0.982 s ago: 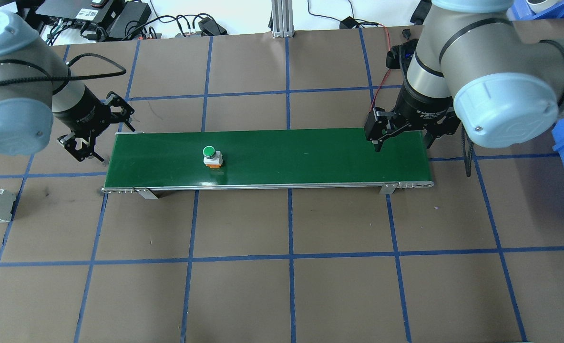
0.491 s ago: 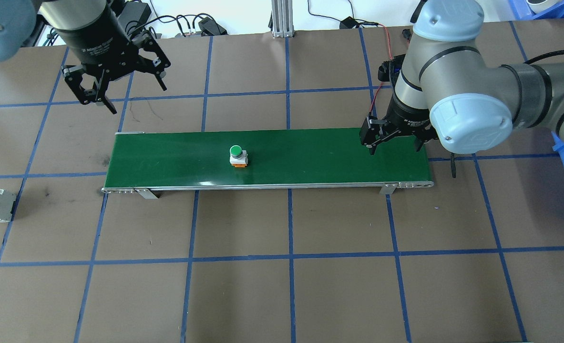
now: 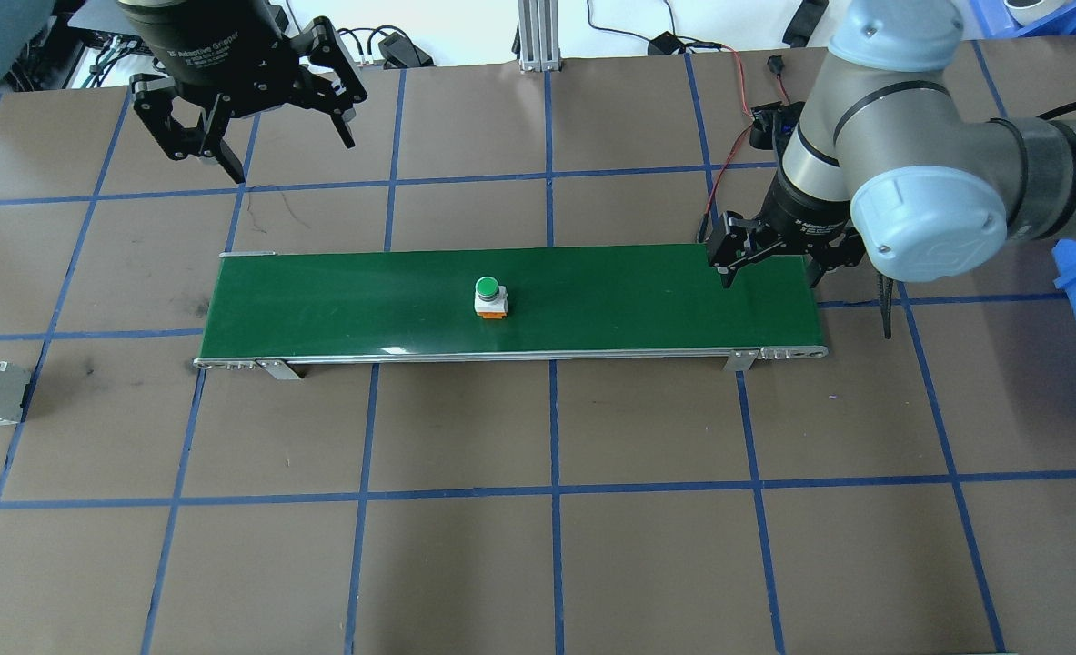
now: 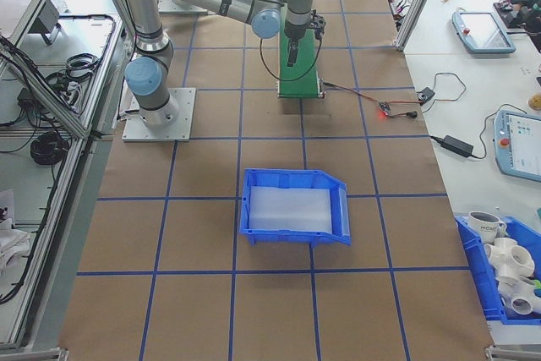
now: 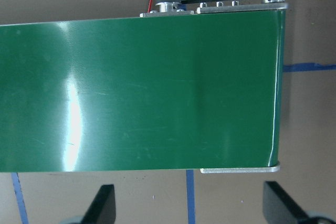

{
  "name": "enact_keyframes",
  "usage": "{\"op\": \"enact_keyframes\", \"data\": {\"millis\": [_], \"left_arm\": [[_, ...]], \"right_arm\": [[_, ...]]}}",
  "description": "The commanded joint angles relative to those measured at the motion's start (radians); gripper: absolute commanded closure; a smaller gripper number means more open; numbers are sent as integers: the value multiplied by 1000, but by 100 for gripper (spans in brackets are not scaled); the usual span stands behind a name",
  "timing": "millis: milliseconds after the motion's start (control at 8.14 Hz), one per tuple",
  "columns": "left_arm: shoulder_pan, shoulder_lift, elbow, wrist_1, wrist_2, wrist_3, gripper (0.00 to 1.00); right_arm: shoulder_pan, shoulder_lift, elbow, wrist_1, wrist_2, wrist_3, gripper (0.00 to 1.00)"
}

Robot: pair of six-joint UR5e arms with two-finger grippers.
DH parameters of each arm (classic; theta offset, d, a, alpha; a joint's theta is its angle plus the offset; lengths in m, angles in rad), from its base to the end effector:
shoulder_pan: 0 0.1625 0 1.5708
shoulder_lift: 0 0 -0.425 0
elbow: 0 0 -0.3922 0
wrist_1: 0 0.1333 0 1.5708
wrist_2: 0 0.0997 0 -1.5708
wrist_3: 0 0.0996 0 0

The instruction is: Move button from left to right

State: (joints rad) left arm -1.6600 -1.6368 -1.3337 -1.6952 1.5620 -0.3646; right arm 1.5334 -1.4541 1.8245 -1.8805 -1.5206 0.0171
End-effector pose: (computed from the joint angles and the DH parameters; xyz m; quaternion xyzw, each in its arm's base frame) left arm -0.1799 -0.5047 0.5585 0.1371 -0.9903 0.0218 0.0095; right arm 0.1192 -0.5134 0.3373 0.0280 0.9988 0.0301 0.0254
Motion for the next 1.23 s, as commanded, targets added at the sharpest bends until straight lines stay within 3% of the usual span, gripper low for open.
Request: {"op": "enact_keyframes", "data": {"millis": [0, 368, 614, 1105], "left_arm": [[-4, 21, 11, 3, 10, 72, 0], [-3, 23, 10, 5, -10, 73, 0], [-1, 29, 13, 5, -10, 73, 0], [-3, 34, 11, 5, 1, 73, 0]], "right_arm": [[-12, -2, 39, -141, 80, -8, 0], [-10, -2, 68, -163, 89, 15, 0], [8, -2, 68, -160, 144, 91, 0], [65, 30, 52, -173, 149, 218, 0]]}}
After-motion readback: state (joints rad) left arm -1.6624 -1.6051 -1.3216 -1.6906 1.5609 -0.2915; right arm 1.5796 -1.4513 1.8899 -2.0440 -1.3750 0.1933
